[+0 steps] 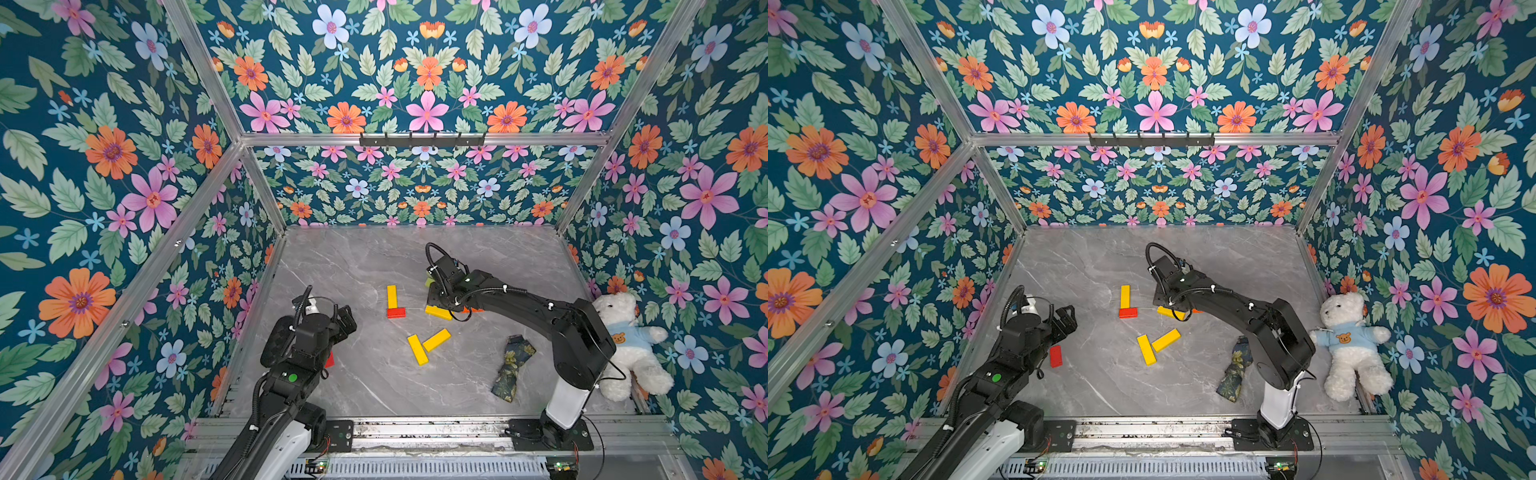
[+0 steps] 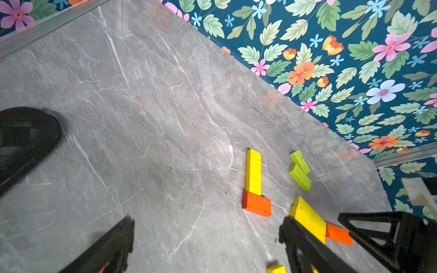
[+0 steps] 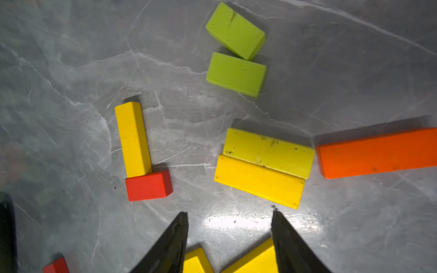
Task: Assemble the letter h with building blocks
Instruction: Move the building block to the center of the board.
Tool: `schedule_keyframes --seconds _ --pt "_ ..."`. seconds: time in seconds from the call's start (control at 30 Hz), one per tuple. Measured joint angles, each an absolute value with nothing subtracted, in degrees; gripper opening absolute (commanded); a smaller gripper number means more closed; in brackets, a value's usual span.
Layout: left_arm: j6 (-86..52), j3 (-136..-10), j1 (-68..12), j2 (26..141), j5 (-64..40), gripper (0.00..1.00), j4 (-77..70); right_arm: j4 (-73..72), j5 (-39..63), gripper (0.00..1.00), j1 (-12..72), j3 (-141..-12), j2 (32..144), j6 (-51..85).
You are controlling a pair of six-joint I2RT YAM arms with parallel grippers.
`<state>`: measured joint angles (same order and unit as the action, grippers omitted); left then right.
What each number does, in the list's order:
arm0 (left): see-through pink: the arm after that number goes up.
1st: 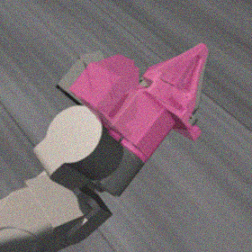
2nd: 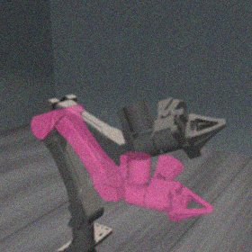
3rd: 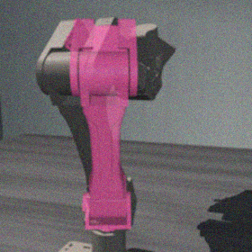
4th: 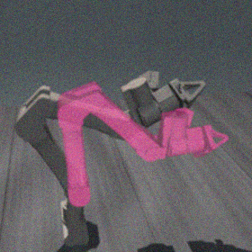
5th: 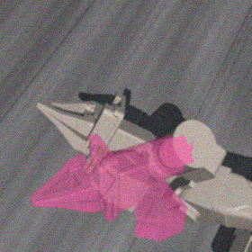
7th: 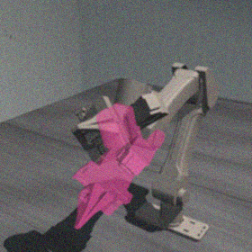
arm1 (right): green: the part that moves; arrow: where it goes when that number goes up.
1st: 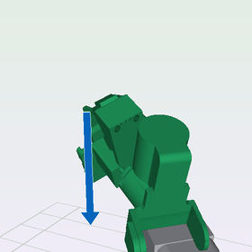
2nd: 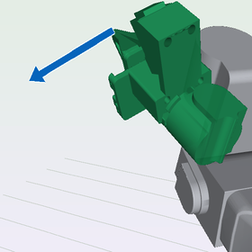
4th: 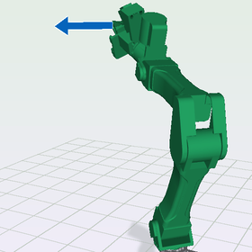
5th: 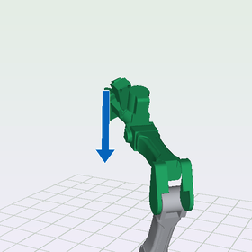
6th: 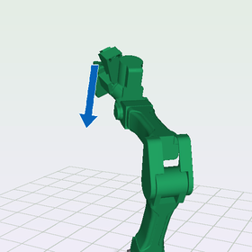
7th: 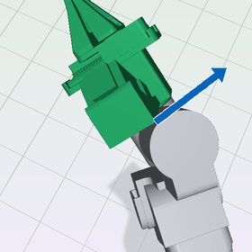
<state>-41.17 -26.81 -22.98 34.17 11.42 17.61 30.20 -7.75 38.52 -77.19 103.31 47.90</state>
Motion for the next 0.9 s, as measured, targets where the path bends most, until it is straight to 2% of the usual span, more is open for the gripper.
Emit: schedule_keyframes --seconds 0.13,0.37,0.53,0.7,0.9 --pt "-41.19 -26.65 -22.98 34.24 11.20 1.00 17.58 30.65 -7.62 0.72 36.40 -78.98 105.95 49.08" --pt "-41.19 -26.39 -22.98 34.24 10.76 1.00 17.58 33.36 -8.32 0.80 34.30 -89.97 115.02 50.48" --pt "-41.19 -26.39 -22.98 34.20 10.63 1.00 17.58 36.84 -8.84 0.81 34.26 -97.91 121.60 54.04" --pt "-41.19 -26.50 -22.98 33.50 10.61 1.00 17.72 38.79 -9.56 0.81 34.04 -100.09 124.42 55.22" --pt "-41.23 -29.34 -22.98 30.79 10.66 1.00 20.99 38.61 -10.61 0.80 42.17 -99.77 120.92 50.37"
